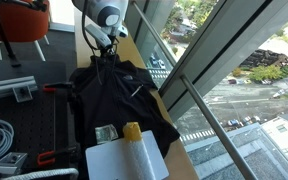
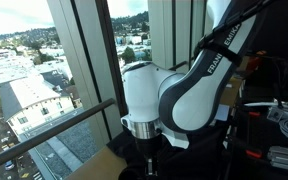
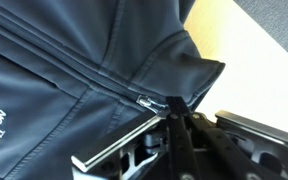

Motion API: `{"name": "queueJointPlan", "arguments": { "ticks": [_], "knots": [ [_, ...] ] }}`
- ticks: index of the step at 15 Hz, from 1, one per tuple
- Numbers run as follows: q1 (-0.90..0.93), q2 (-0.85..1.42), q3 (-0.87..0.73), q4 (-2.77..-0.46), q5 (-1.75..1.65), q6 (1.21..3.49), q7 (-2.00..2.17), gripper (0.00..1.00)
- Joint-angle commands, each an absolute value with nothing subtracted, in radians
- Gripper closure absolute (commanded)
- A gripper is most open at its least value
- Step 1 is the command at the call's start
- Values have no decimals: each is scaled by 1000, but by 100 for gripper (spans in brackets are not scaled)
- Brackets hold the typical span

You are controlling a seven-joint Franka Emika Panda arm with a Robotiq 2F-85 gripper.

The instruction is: Close the zip of the jersey

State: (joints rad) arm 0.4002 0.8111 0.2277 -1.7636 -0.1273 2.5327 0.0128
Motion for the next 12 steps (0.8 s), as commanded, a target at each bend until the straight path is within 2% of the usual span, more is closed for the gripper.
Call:
{"name": "queueJointPlan", "arguments": {
  "ticks": [1,12],
  "knots": [
    [416,853,261,-1675,-90,2485,13,100],
    [432,893,260,-1626,-93,2474,9,100]
  ]
}}
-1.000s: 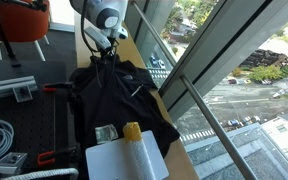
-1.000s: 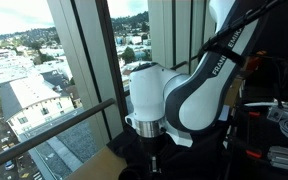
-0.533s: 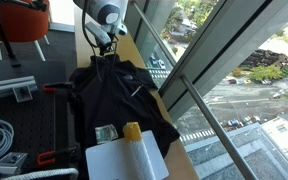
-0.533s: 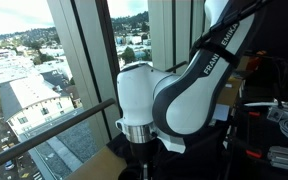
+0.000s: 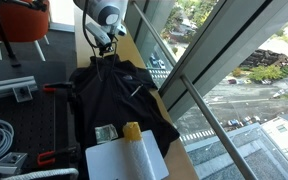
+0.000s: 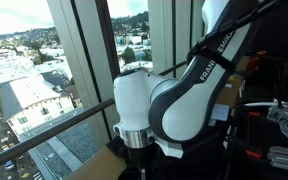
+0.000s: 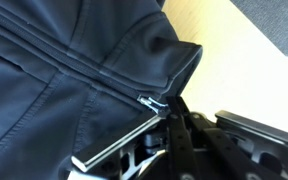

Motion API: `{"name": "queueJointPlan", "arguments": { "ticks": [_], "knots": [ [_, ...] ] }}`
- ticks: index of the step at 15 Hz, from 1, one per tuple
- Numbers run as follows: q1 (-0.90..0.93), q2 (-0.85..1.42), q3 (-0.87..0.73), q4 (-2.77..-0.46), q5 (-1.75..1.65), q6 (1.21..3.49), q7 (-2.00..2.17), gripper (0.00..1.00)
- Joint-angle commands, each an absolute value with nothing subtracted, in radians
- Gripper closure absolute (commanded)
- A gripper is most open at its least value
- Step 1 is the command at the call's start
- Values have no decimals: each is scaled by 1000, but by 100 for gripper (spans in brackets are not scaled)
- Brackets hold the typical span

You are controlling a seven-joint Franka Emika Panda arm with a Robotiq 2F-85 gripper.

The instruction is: Close the zip of the jersey

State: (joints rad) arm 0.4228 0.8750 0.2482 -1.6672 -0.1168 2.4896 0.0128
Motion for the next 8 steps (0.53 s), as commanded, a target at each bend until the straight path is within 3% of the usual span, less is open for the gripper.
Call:
{"name": "queueJointPlan", "arguments": {
  "ticks": [1,8],
  "knots": [
    [430,892,259,-1629,-93,2476,8,100],
    [405,853,242,-1695,-97,2497,8,100]
  ]
}}
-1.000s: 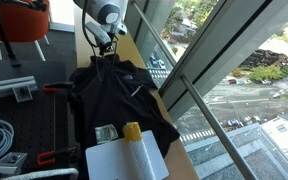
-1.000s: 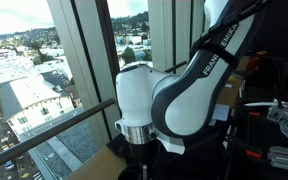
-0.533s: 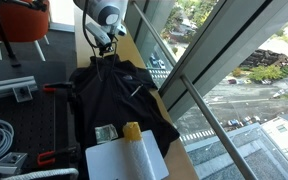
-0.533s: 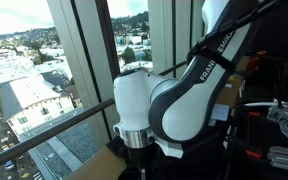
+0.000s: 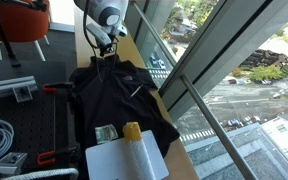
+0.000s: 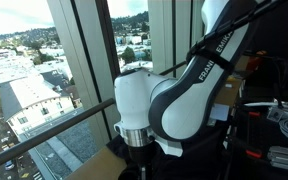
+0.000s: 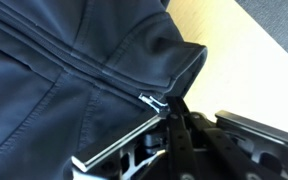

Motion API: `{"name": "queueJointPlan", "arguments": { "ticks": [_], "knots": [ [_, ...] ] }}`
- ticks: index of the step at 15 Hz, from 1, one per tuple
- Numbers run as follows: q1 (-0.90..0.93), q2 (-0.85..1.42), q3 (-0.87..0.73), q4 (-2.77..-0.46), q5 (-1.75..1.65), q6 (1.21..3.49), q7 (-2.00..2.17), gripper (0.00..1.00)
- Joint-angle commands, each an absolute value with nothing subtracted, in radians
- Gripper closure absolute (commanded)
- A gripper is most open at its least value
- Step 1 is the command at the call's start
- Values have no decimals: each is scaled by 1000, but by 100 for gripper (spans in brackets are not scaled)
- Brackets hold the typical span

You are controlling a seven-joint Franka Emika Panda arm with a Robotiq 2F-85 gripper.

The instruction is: Close the zip of the jersey

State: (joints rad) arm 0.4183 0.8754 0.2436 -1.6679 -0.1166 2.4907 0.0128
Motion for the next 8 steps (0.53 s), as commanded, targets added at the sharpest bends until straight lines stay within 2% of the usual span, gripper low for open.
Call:
{"name": "queueJointPlan", "arguments": {
  "ticks": [1,8],
  "knots": [
    [399,851,239,-1703,-97,2499,7,100],
    [353,858,227,-1717,-97,2497,-2,100]
  ]
}}
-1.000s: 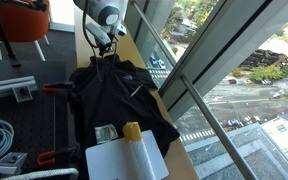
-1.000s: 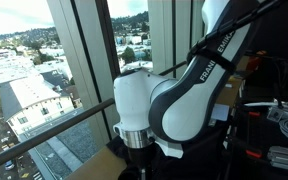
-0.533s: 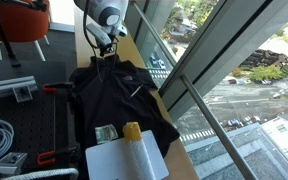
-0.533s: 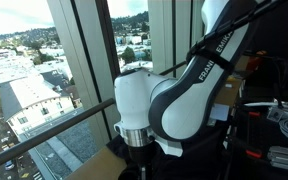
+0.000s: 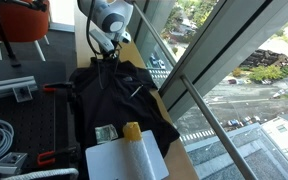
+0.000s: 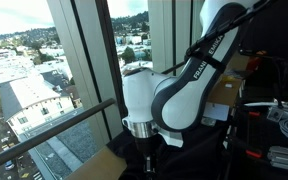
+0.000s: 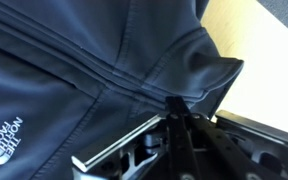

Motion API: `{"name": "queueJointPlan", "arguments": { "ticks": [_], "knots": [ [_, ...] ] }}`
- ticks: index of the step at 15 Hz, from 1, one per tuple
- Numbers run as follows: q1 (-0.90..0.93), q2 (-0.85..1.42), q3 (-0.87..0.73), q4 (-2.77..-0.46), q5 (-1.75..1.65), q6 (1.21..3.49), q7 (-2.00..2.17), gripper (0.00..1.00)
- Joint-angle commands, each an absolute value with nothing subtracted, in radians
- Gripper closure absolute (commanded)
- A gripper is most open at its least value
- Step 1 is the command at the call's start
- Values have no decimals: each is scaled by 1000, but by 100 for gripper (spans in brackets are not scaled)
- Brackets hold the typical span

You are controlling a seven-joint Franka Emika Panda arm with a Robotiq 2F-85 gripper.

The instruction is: Close the zip of the jersey

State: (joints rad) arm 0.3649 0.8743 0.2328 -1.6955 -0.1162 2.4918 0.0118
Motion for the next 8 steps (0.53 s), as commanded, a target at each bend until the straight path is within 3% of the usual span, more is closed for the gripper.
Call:
{"name": "queueJointPlan", "arguments": {
  "ticks": [1,3,4,5,8],
  "knots": [
    [347,858,227,-1720,-98,2496,-5,100],
    [339,857,226,-1726,-98,2493,-6,100],
    [337,855,225,-1729,-97,2490,-2,73],
    [333,852,226,-1732,-96,2484,-5,72],
    [330,830,224,-1751,-99,2471,-2,53]
  ]
}}
